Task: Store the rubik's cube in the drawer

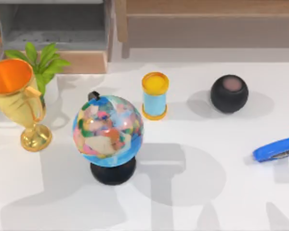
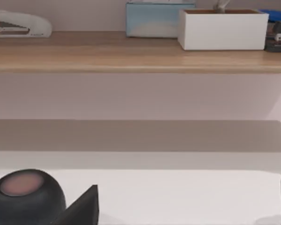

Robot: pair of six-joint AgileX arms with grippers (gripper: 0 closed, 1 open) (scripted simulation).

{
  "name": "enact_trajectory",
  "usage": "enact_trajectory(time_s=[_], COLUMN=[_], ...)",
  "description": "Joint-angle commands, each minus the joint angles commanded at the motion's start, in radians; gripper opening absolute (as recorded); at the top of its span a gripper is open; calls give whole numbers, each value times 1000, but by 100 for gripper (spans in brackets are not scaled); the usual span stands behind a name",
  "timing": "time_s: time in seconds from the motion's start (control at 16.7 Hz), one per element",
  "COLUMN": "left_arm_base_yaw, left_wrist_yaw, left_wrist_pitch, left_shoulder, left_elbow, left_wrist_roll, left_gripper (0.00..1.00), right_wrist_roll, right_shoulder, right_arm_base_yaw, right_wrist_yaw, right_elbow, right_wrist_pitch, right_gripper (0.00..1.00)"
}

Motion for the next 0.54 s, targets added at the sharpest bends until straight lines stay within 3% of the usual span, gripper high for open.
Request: enact_trajectory(time_s=[0.18, 0.54], left_arm_base_yaw=[0, 0], left_wrist_yaw=[0, 0], left_wrist_pitch=[0, 0], left_shoulder=[0, 0], left_elbow=[0, 0], left_wrist_roll=[0, 0], left_gripper=[98, 100], right_wrist_roll=[0, 0], right_shoulder=[0, 0], right_arm_base_yaw=[0, 0], right_wrist_yaw=[0, 0], right_elbow=[0, 0], right_wrist_pitch=[0, 0], right_gripper=[100, 100])
